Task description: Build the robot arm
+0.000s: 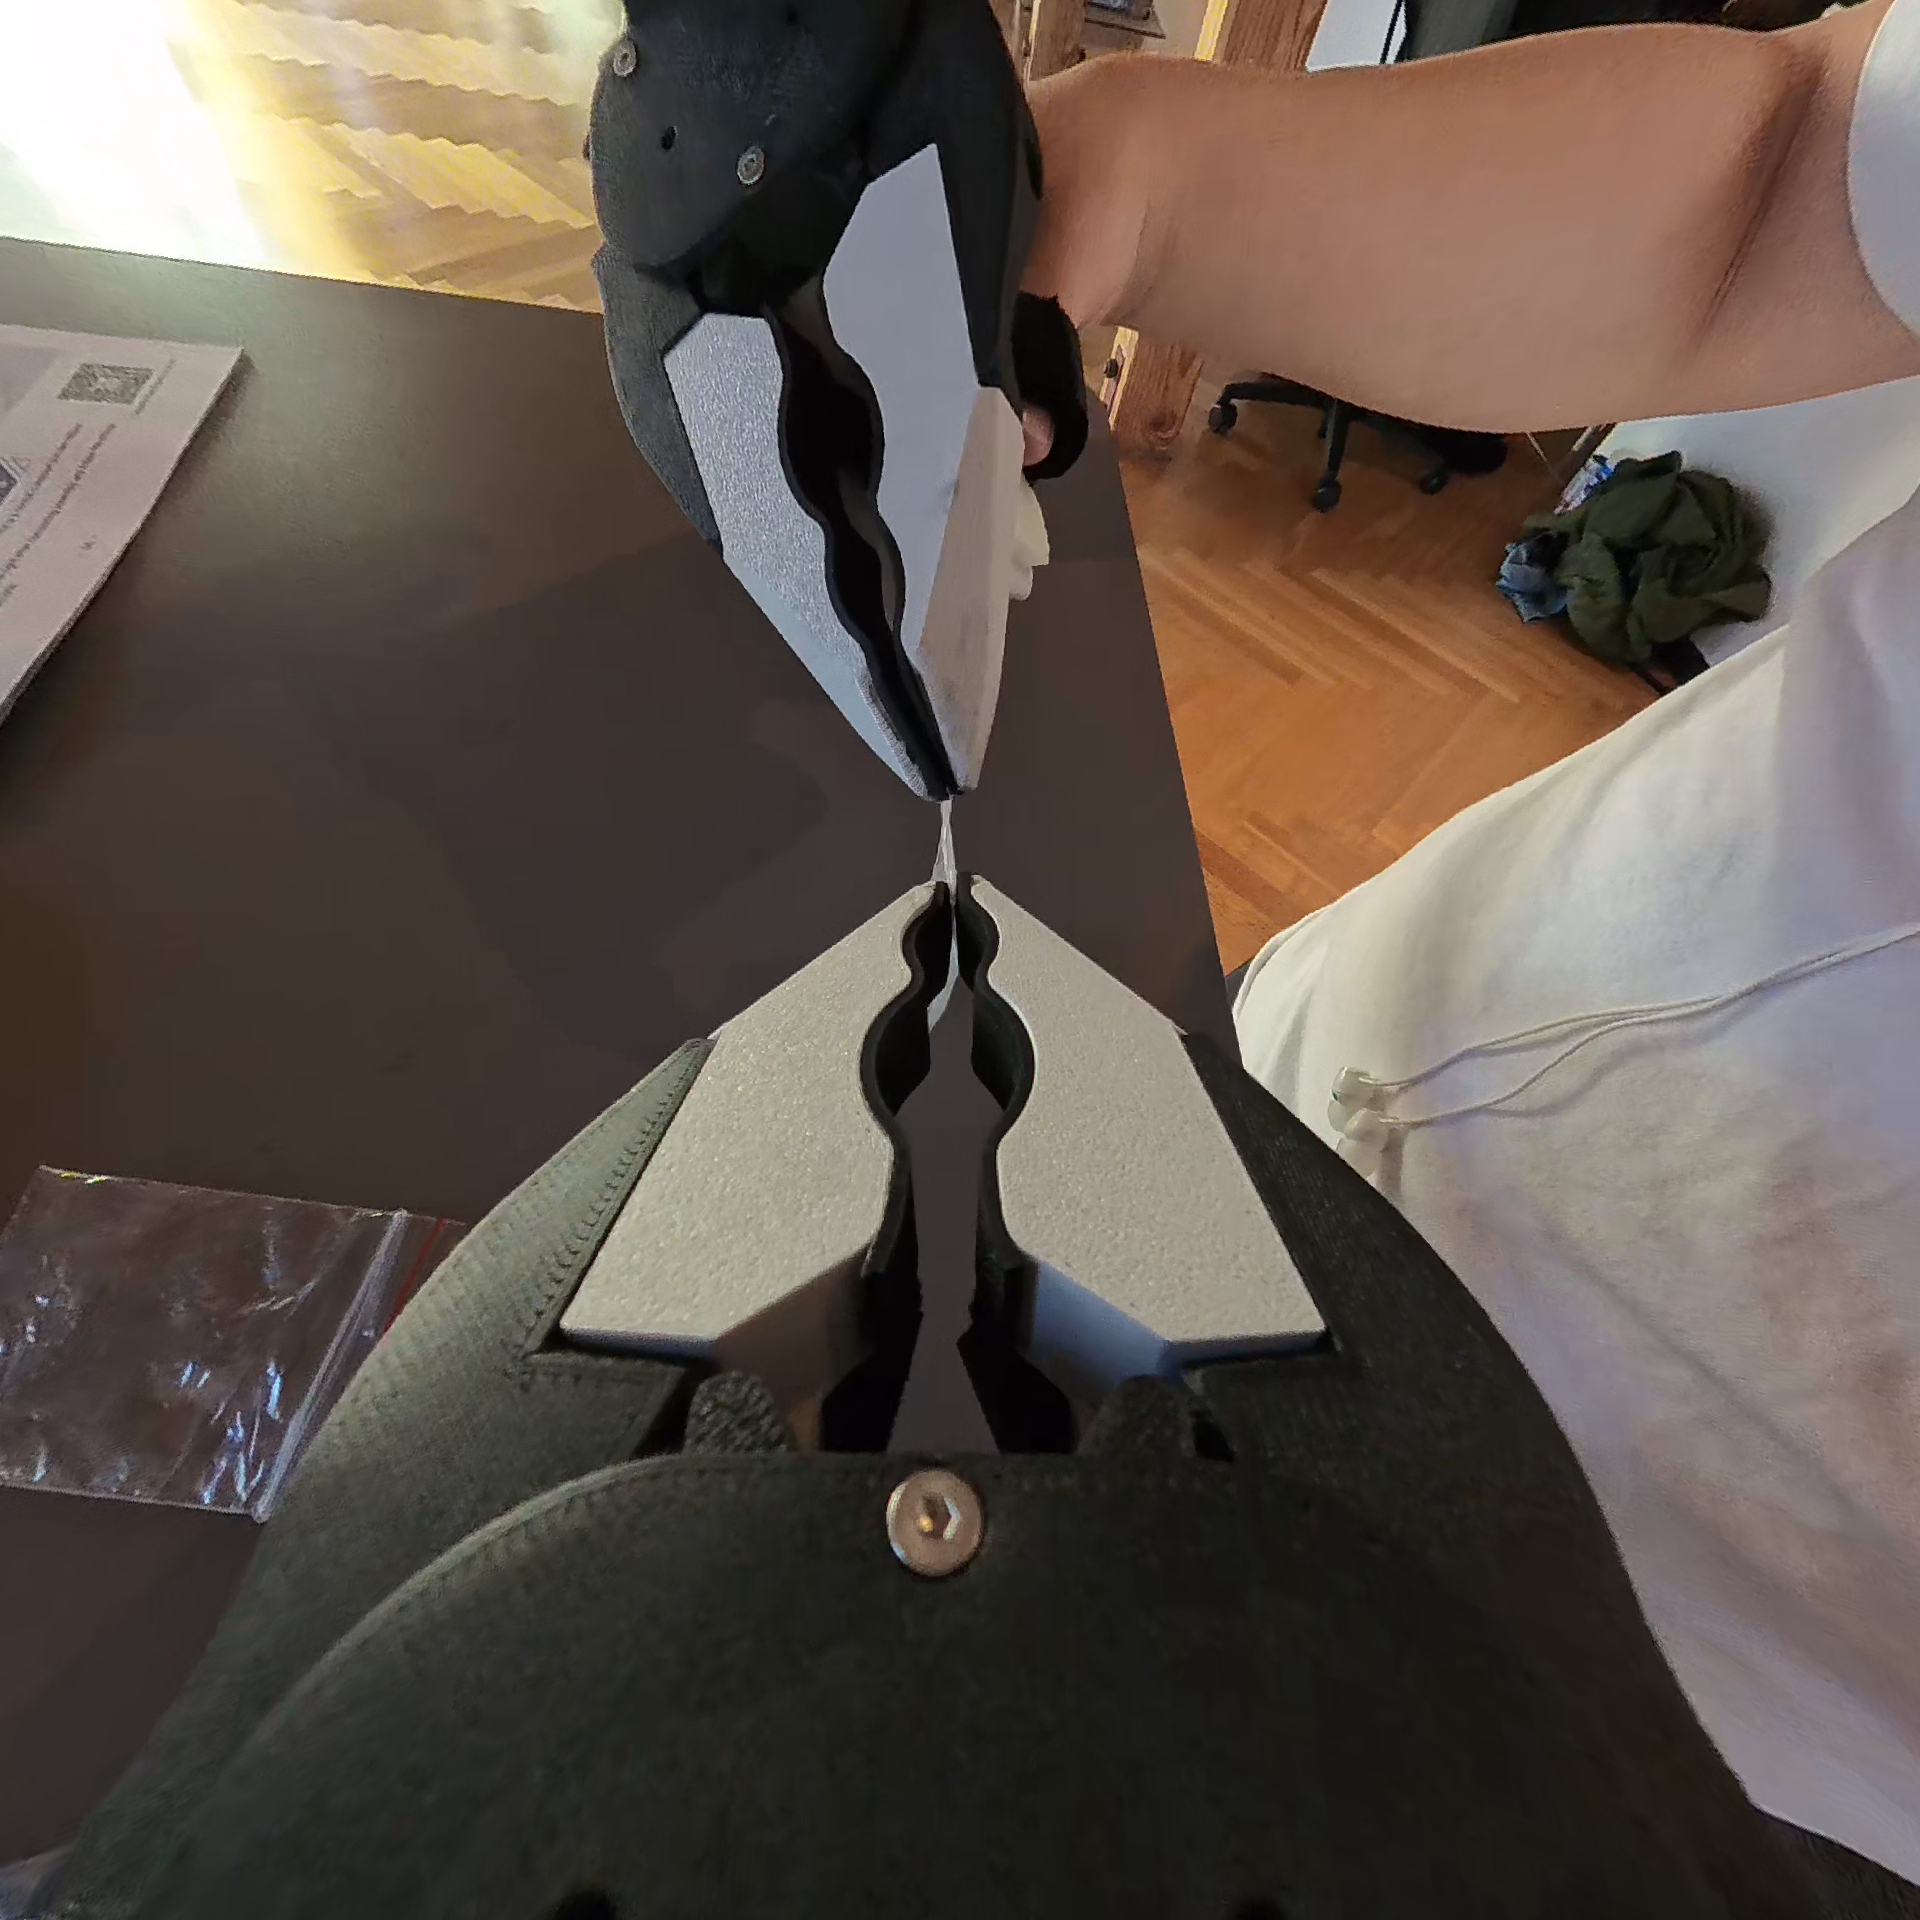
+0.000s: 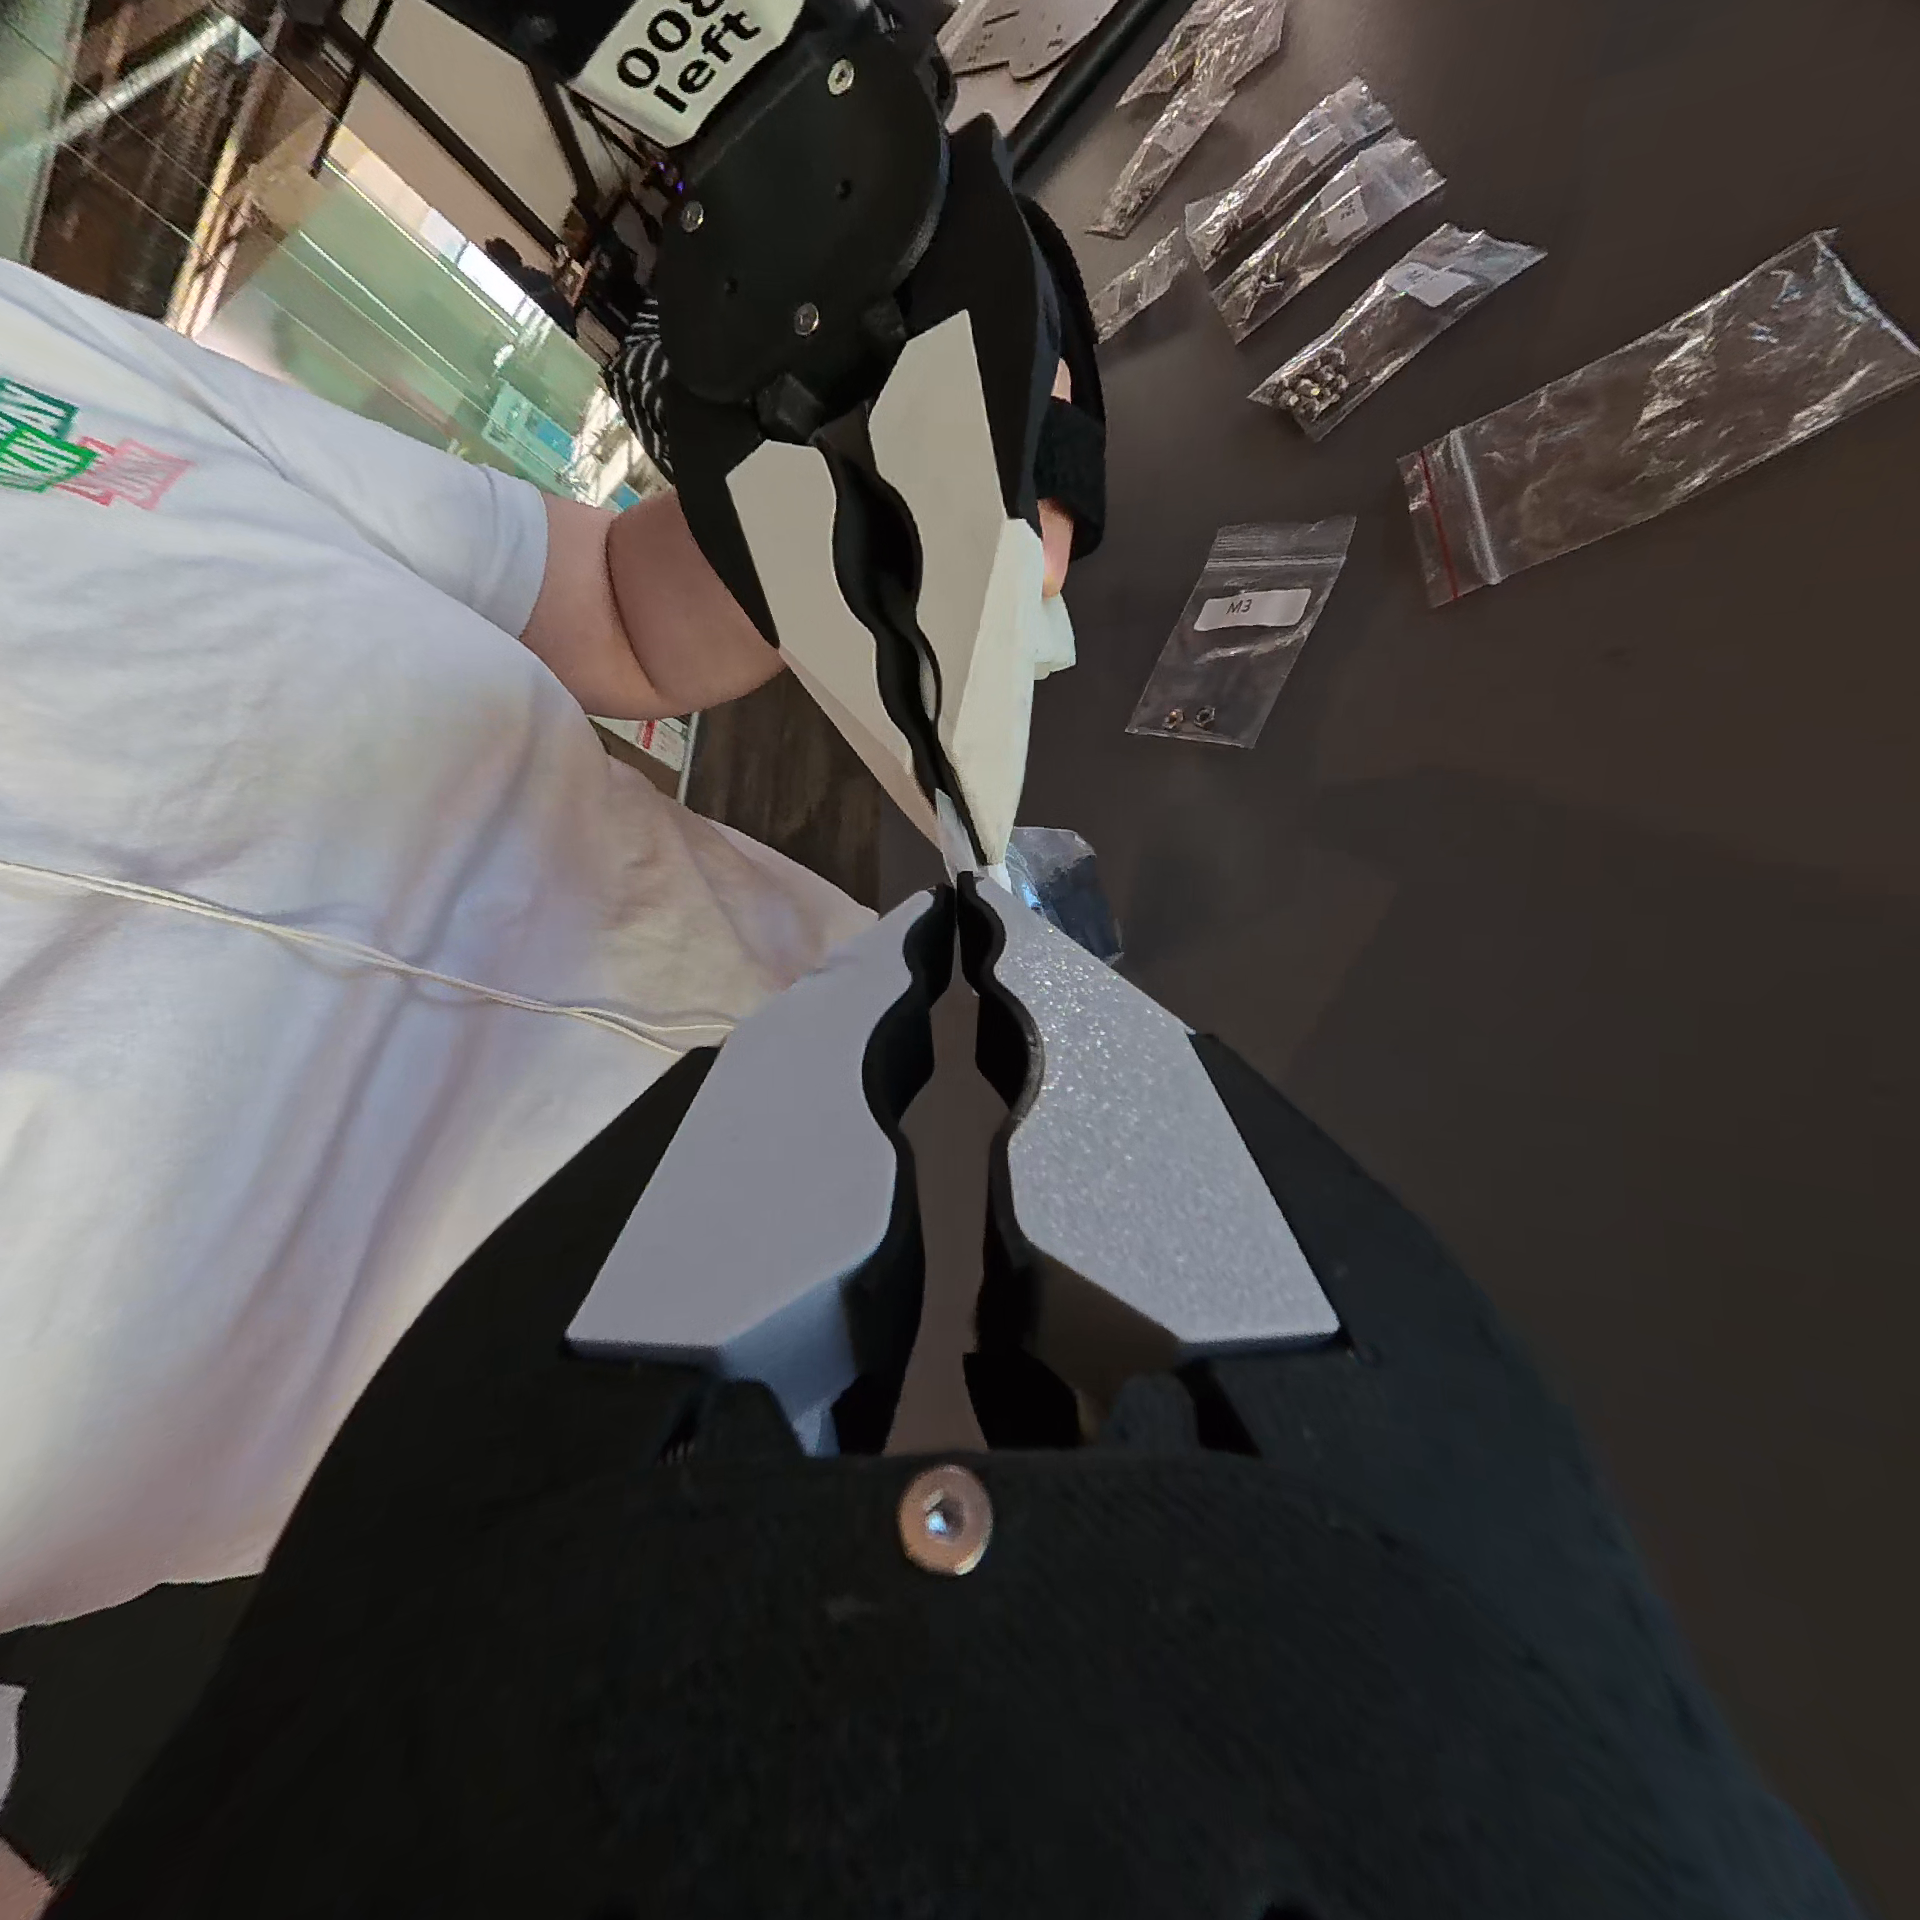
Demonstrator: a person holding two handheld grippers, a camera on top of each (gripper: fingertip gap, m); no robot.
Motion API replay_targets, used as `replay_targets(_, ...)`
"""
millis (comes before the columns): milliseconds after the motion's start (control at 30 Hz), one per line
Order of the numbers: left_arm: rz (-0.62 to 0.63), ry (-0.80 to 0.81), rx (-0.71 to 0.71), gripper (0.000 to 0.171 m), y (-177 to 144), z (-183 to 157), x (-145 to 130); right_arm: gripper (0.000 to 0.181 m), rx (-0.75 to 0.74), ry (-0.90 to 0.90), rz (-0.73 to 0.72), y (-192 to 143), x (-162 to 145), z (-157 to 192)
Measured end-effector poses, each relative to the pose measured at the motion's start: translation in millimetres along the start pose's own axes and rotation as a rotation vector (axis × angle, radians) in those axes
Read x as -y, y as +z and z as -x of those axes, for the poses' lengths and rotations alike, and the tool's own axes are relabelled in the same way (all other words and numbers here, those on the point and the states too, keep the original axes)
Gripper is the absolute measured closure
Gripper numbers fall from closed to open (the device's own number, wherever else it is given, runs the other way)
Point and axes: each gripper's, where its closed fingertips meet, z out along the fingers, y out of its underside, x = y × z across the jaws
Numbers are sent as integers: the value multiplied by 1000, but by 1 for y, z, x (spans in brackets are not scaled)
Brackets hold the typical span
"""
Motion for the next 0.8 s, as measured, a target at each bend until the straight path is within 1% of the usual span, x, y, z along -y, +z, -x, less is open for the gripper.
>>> replay_targets(167,-22,-10,-22,171,-1,-4,3,178,-62,-71,20,-2,1,-3)
replay_targets(367,-23,-4,-18,171,-2,-3,3,181,-35,-66,45,-2,-2,0)
replay_targets(500,-21,-3,-23,171,1,-4,2,181,-92,-131,69,-2,-5,-4)
replay_targets(600,-26,-4,-31,171,2,-5,3,181,-96,-104,79,-2,-8,-4)
replay_targets(700,-21,-9,-18,171,3,-2,2,181,-59,-66,73,-1,-10,0)
replay_targets(800,-19,-11,-10,171,4,0,3,181,-56,-80,65,1,-12,1)
